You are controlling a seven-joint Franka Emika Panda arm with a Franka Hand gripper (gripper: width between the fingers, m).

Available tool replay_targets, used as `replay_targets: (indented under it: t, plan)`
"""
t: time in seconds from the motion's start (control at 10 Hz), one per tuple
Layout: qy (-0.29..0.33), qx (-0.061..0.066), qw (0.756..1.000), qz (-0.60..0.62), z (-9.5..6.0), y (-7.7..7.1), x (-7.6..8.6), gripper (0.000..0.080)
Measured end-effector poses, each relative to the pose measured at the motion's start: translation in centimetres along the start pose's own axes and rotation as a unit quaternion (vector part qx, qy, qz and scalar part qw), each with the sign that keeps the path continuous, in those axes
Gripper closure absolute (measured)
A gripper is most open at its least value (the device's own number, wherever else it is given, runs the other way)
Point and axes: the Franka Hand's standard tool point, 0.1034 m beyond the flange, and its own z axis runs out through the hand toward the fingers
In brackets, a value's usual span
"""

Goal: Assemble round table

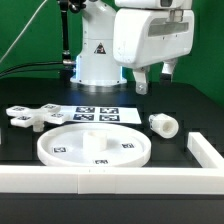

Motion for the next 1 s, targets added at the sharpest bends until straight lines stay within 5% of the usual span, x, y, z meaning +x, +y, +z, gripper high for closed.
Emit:
replay_targets:
  t: [0.5,0.7,1.0]
  plan:
    - [-0.001,0.000,1.000,-0.001,0.2,0.1,-0.3,0.0150]
    - [0.004,-0.009,0.999,-0.043,2.3,1.1,-3.6,0.0150]
    - [0.008,-0.012,0.997,-0.071,5.4,3.2,-6.4,0.0150]
